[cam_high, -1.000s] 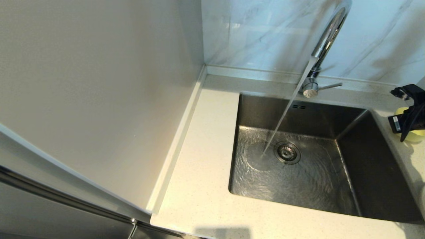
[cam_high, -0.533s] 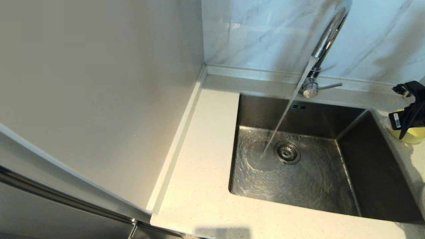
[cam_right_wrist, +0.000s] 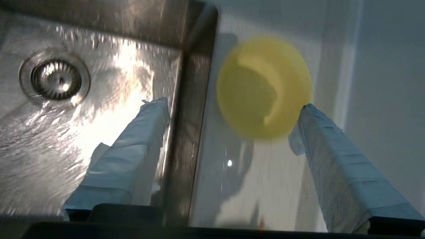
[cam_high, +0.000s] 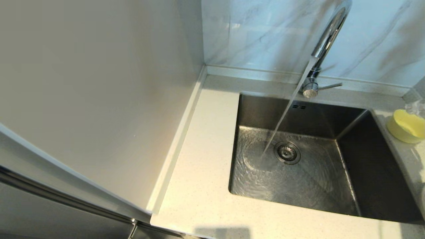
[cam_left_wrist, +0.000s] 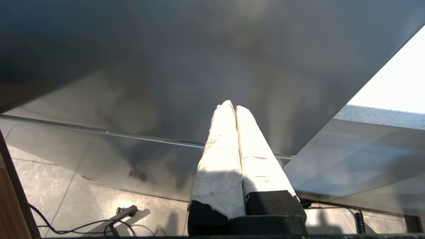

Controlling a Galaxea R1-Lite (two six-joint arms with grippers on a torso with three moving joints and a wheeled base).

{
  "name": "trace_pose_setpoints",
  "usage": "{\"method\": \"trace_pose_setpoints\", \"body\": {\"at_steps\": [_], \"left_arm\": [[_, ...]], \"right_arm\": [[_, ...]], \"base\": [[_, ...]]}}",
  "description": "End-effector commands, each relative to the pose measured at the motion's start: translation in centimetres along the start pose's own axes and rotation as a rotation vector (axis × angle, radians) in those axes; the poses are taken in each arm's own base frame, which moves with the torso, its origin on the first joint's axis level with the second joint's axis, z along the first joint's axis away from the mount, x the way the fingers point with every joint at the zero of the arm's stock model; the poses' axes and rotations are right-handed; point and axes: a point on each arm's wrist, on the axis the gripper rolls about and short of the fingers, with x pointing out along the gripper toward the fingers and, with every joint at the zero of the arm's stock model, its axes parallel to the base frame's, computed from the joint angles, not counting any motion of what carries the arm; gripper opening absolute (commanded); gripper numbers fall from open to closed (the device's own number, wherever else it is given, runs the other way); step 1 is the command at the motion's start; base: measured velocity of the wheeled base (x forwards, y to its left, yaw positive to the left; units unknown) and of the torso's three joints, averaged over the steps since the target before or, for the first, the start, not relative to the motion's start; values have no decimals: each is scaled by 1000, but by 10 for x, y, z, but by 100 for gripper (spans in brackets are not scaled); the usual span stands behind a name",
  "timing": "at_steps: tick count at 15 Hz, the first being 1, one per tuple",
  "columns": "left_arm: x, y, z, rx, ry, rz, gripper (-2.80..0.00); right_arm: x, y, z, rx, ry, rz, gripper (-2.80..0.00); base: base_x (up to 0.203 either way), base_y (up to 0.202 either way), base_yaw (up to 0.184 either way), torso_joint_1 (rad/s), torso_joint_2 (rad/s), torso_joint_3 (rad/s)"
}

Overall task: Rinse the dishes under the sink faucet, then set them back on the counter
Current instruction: Pick up the chopsticks

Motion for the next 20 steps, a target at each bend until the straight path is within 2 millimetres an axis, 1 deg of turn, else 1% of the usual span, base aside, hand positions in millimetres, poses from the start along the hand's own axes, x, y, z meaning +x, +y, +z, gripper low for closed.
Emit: {"method": "trace_pose_setpoints", "body": {"at_steps": [1,2,4,6,7,10,13,14,17,20], "left_arm": [[0,0,0,0,0,1,-280],[0,0,0,0,0,-1,-280],[0,0,0,0,0,0,-280],[0,0,0,0,0,-1,-280],[0,0,0,0,0,-1,-280],[0,0,0,0,0,-1,-280],[0,0,0,0,0,-1,-280],[0,0,0,0,0,-1,-280],[0,0,0,0,0,0,-280],[0,0,0,0,0,-1,-280]], "right_arm": [[-59,-1,-9,17,-12,-50,0],[-72,-2,-26,50,56,-69,0],[-86,-1,-55,165,232,-107,0],[-90,5,-70,293,372,-109,0],[-90,6,-75,308,431,-136,0],[-74,4,-86,333,531,-180,0],[-56,-4,-101,365,620,-182,0],[-53,-7,-108,346,652,-172,0],[-42,-23,-123,339,711,-144,0],[-37,-44,-136,422,667,-13,0]], "base": [[0,0,0,0,0,0],[0,0,0,0,0,0],[0,0,0,0,0,0],[0,0,0,0,0,0],[0,0,0,0,0,0],[0,0,0,0,0,0],[0,0,0,0,0,0],[0,0,0,0,0,0],[0,0,0,0,0,0],[0,0,0,0,0,0]]}}
